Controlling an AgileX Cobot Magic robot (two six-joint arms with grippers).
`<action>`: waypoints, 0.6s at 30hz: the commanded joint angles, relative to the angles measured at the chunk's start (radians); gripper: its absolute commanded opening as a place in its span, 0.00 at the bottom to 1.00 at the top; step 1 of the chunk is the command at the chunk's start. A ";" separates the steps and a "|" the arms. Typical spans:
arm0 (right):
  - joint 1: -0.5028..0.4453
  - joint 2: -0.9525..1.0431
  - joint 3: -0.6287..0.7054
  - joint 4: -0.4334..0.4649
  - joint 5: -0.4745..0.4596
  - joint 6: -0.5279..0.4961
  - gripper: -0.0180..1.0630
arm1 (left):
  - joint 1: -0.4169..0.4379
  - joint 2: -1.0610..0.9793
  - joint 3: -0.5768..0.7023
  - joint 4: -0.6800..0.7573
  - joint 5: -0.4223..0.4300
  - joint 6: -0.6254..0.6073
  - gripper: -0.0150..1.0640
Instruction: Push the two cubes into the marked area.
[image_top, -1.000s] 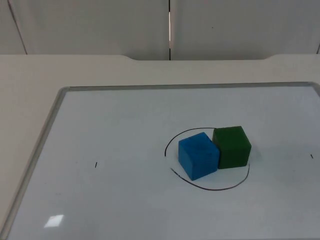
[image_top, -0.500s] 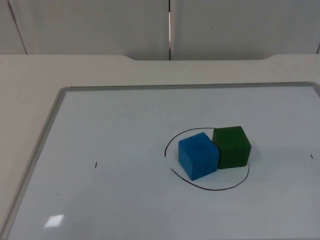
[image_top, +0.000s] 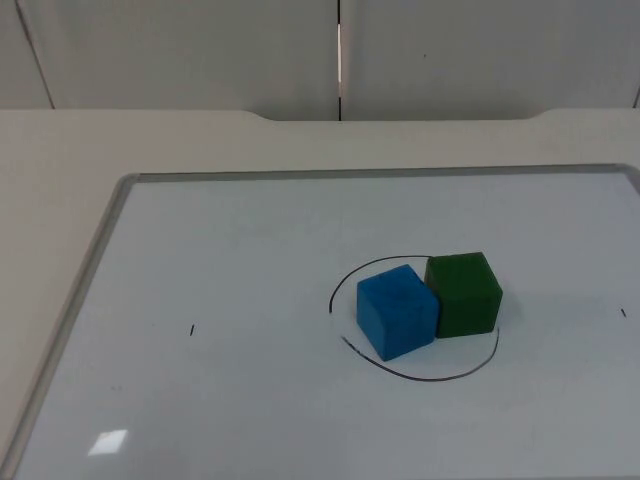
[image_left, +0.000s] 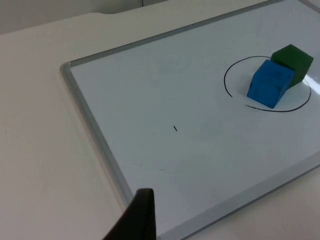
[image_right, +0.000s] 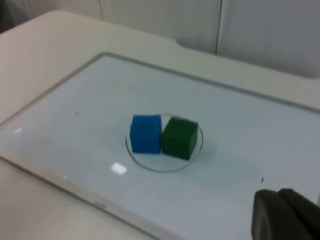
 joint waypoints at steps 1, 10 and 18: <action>0.006 -0.004 -0.002 -0.006 0.037 0.014 0.02 | 0.001 -0.004 0.005 0.000 -0.012 -0.005 0.99; 0.006 -0.004 0.023 -0.104 0.076 0.122 0.02 | 0.001 -0.004 0.005 0.000 -0.012 -0.005 0.99; 0.006 -0.004 0.023 -0.128 0.076 0.150 0.02 | 0.001 -0.004 0.005 0.000 -0.012 -0.005 0.99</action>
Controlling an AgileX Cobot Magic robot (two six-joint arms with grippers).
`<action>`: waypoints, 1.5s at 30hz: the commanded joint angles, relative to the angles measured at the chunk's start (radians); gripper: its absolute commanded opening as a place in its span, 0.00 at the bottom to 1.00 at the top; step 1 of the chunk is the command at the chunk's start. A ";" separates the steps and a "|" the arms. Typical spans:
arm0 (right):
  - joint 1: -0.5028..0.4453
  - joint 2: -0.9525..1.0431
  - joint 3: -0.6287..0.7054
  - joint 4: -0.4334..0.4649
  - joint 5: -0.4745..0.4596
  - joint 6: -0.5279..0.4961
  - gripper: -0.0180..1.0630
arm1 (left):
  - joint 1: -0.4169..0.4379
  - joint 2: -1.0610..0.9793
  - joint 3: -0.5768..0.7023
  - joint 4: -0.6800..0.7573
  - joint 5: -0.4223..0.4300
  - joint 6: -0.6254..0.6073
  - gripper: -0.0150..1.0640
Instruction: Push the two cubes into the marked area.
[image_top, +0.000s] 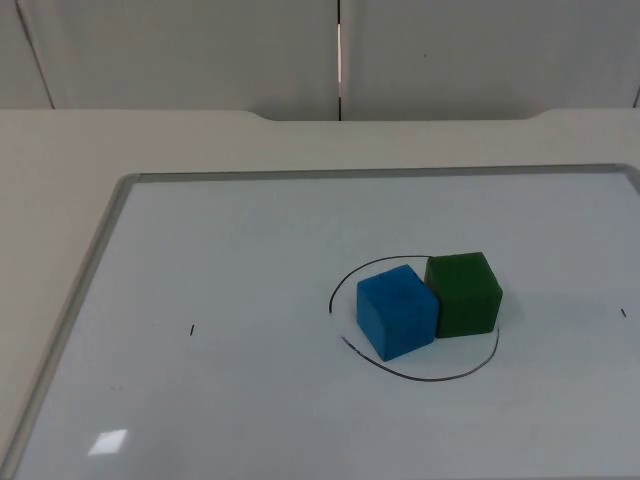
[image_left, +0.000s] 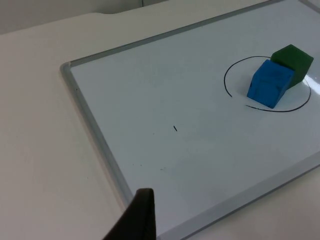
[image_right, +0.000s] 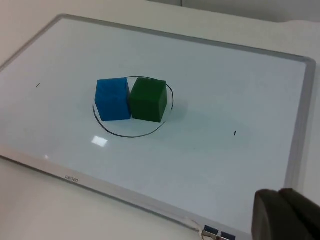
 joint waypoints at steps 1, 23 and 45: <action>0.006 -0.004 0.000 -0.002 -0.001 -0.012 0.02 | 0.001 -0.004 0.005 0.000 -0.012 -0.005 0.99; 0.006 -0.004 0.000 0.019 -0.001 -0.051 0.45 | 0.001 -0.004 0.005 0.000 -0.012 -0.005 0.99; 0.006 -0.004 0.000 0.019 -0.001 -0.051 0.99 | 0.001 -0.004 0.005 0.000 -0.012 -0.005 0.99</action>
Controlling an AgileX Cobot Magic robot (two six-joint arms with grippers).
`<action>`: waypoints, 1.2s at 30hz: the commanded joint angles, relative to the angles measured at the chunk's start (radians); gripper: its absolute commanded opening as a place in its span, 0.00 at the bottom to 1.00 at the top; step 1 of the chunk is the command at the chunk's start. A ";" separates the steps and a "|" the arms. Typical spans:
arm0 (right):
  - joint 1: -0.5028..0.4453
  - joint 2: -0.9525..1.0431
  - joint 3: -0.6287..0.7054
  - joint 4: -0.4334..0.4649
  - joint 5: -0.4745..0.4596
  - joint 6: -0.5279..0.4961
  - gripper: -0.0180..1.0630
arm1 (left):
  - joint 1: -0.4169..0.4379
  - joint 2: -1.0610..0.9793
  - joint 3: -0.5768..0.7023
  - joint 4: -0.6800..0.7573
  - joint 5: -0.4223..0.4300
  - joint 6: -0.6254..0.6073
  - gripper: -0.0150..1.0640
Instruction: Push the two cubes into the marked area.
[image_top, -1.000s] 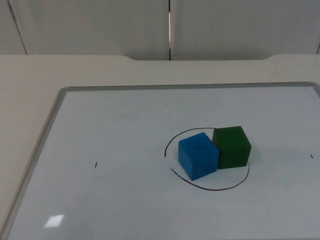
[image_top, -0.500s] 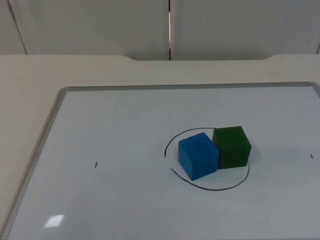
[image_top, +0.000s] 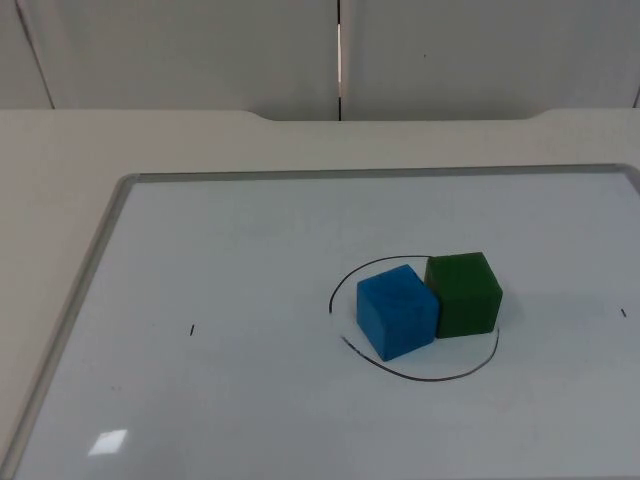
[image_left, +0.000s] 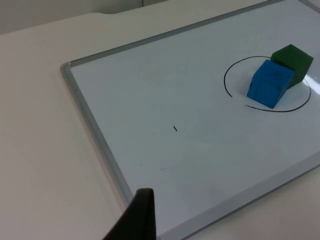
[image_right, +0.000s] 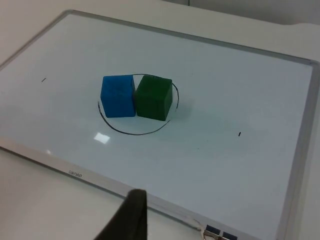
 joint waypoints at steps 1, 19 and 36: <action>0.006 -0.004 0.000 0.000 -0.003 -0.016 0.99 | 0.001 -0.004 0.005 0.000 -0.012 -0.005 0.99; 0.006 -0.004 0.000 0.024 -0.003 -0.012 0.99 | 0.158 -0.004 0.005 0.000 -0.012 -0.005 0.99; 0.006 -0.004 0.000 0.022 -0.005 -0.012 0.99 | 0.423 -0.004 0.005 0.000 -0.012 -0.005 0.99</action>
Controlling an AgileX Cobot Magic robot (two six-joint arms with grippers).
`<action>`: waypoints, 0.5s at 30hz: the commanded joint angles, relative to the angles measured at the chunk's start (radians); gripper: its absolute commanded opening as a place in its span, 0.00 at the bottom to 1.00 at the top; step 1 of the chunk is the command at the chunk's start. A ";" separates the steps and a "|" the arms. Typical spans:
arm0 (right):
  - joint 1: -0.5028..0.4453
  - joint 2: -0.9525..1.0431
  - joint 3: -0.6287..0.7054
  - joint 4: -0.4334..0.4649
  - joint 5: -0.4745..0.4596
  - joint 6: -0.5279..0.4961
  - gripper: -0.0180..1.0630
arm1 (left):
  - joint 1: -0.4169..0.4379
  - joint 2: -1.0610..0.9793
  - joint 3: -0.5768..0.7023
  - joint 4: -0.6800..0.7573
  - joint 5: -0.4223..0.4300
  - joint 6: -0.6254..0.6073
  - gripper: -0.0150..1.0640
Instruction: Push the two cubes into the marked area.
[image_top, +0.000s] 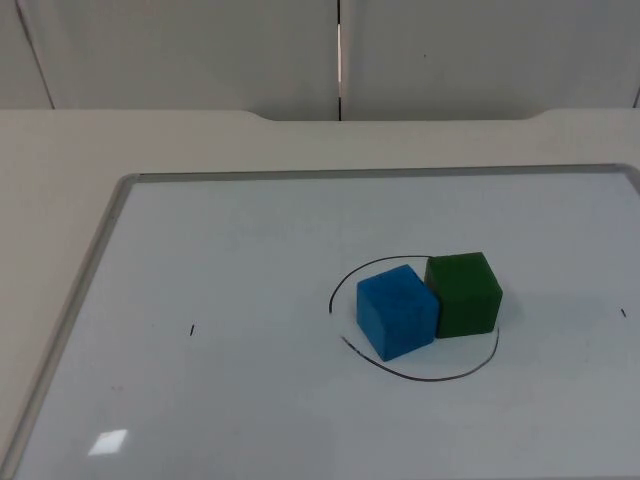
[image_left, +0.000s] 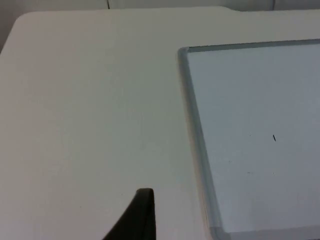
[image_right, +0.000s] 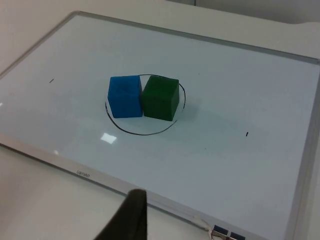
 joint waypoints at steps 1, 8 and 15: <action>0.006 -0.004 0.000 0.002 -0.005 -0.012 0.99 | 0.026 -0.004 0.005 0.000 -0.012 -0.005 0.99; 0.006 -0.004 0.000 0.002 -0.005 -0.012 0.99 | 0.080 -0.004 0.005 0.000 -0.012 -0.005 0.99; 0.006 -0.004 0.000 0.002 -0.005 -0.012 0.99 | 0.080 -0.004 0.005 0.000 -0.012 -0.005 0.99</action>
